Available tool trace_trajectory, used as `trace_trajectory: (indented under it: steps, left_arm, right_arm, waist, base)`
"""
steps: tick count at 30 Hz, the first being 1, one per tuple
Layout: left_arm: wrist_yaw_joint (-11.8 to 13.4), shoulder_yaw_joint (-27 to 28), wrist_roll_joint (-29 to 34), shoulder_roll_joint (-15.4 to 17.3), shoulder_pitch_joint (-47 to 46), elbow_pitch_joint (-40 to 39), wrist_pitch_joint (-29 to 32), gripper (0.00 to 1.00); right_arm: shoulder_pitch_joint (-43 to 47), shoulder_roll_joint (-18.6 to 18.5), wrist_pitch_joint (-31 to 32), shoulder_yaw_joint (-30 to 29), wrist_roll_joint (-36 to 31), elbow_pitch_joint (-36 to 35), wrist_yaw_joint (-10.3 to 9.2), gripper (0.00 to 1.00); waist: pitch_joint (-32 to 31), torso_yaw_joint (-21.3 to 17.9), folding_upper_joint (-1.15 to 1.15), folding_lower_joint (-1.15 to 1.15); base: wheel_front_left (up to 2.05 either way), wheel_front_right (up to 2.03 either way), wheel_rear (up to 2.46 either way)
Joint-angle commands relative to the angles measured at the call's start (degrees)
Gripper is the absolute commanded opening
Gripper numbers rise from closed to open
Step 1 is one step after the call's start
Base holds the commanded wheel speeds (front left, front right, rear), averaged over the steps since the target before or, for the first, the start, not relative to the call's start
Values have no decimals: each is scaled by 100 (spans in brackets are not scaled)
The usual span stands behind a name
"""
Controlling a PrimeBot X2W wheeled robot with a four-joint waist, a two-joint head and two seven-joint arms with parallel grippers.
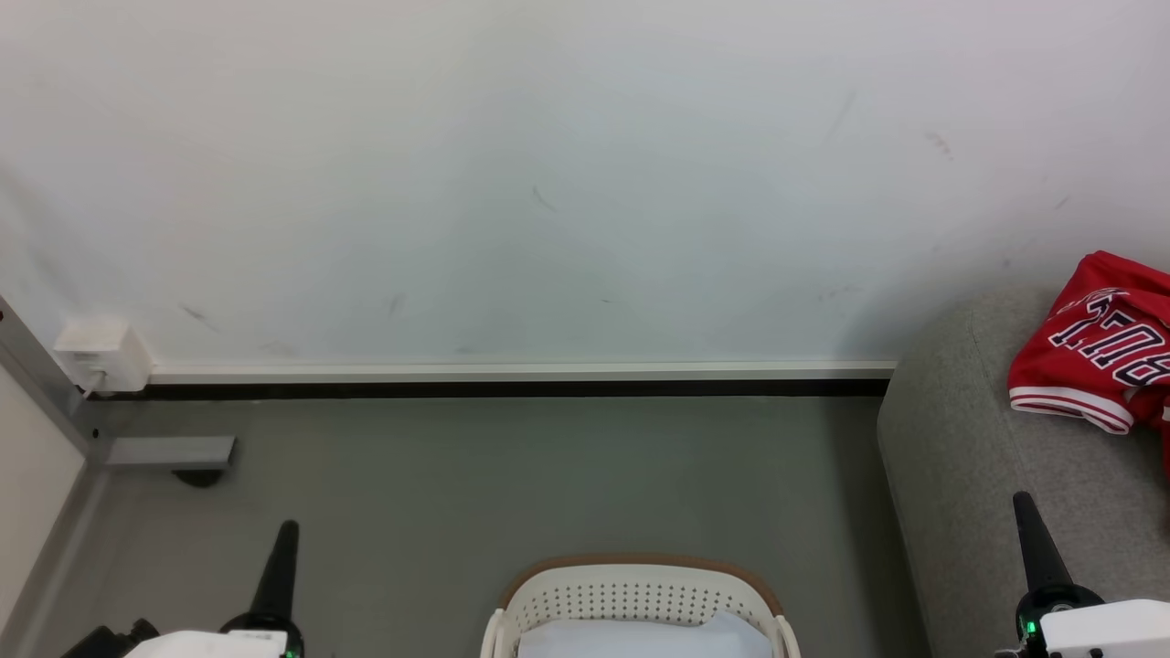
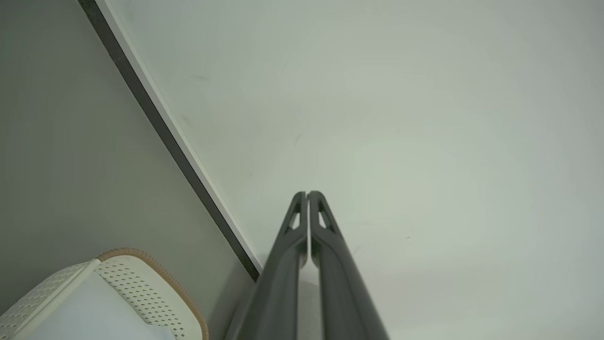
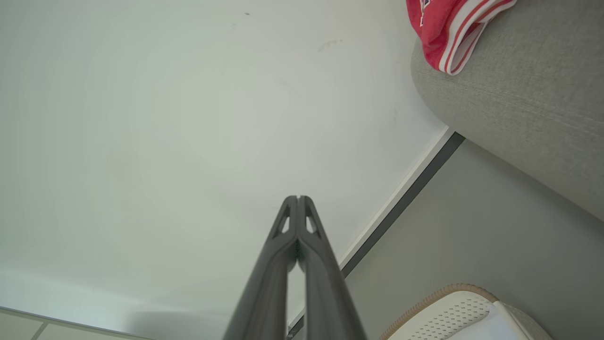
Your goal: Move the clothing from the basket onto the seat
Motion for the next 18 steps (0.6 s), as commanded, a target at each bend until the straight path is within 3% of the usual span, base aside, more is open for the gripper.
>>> trace_trajectory:
  steps: [1,18]
  left_arm:
    - [-44,28,-162,2,-115,-49,34,0]
    - [-129,108,-896,-27,-188,-49,258,0]
  right_arm:
    - [-81,5,34,-64,111,-65,-9,0]
    - [-74,78,256,-281,791,-111,-11,0]
  waist:
    - [3,5,0,0]
    - [39,69,0,0]
  base:
    - [0,0,0]
    - [0,0,0]
